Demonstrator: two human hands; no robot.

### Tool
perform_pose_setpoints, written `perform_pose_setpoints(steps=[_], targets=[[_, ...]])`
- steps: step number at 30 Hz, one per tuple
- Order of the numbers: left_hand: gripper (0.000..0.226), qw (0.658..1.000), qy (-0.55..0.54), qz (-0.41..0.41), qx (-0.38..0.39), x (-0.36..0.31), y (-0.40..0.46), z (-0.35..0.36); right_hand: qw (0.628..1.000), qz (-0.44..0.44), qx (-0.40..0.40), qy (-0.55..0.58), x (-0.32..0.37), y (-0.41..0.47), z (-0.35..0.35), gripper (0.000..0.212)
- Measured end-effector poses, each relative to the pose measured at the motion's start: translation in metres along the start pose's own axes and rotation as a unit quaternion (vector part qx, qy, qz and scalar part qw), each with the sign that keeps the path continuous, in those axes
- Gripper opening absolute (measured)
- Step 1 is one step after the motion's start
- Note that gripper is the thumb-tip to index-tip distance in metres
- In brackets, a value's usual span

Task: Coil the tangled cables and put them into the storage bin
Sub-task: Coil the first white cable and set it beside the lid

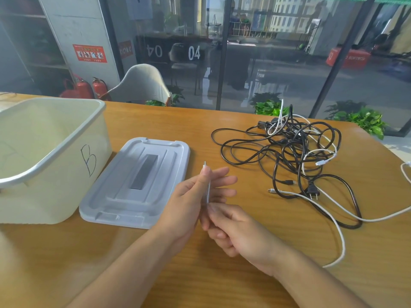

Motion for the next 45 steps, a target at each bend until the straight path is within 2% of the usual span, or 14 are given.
perform_pose_setpoints(steps=[5,11,15,17,21,23,26,32,35,38,41,45], targets=[[0.046,0.997,-0.073,-0.005,0.033,-0.003,0.0,0.002,1.0,-0.002,0.004,-0.014,-0.001,0.0,-0.004,0.046],[0.047,0.995,-0.088,-0.011,0.054,-0.008,-0.002,0.003,0.999,-0.012,0.036,-0.023,-0.002,0.001,-0.006,0.047],[0.052,0.995,-0.062,-0.002,0.079,-0.011,-0.003,0.004,0.996,-0.009,0.072,-0.055,-0.007,0.001,-0.013,0.044],[0.054,0.994,-0.054,-0.01,0.099,-0.01,-0.004,0.006,0.992,-0.014,0.064,-0.106,-0.006,0.0,-0.027,0.04],[0.055,0.987,-0.038,-0.057,0.145,-0.008,-0.007,0.008,0.948,-0.038,-0.025,-0.314,0.003,-0.005,-0.07,0.036],[0.058,0.979,0.004,-0.087,0.187,-0.004,-0.011,0.01,0.922,-0.036,-0.091,-0.374,0.006,-0.01,-0.095,0.029],[0.064,0.964,0.089,-0.126,0.218,0.008,-0.015,0.012,0.89,-0.056,-0.185,-0.412,0.019,-0.019,-0.118,0.029],[0.05,0.956,0.174,-0.14,0.188,0.028,-0.013,0.015,0.847,-0.18,-0.297,-0.402,0.048,-0.031,-0.099,0.029],[0.05,0.964,0.197,-0.115,0.139,0.027,-0.008,0.008,0.859,-0.194,-0.301,-0.366,0.051,-0.033,-0.088,0.028],[0.049,0.973,0.196,-0.079,0.092,0.021,-0.004,0.004,0.893,-0.19,-0.255,-0.319,0.047,-0.03,-0.075,0.021],[0.05,0.978,0.198,-0.054,0.047,0.017,-0.001,-0.002,0.901,-0.188,-0.233,-0.314,0.044,-0.028,-0.065,0.025],[0.052,0.983,0.178,-0.039,-0.011,0.015,0.001,-0.011,0.959,-0.134,-0.158,-0.194,0.028,-0.017,-0.055,0.031]])
Point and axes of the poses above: each hand's wrist, its own y-axis towards the middle knuckle, its own z-axis out of the palm, x = y × z, the point moved 8 cm from there along y, towards the middle knuckle, and after that the axes turned 4 degrees about -y, right-handed, at the moved point
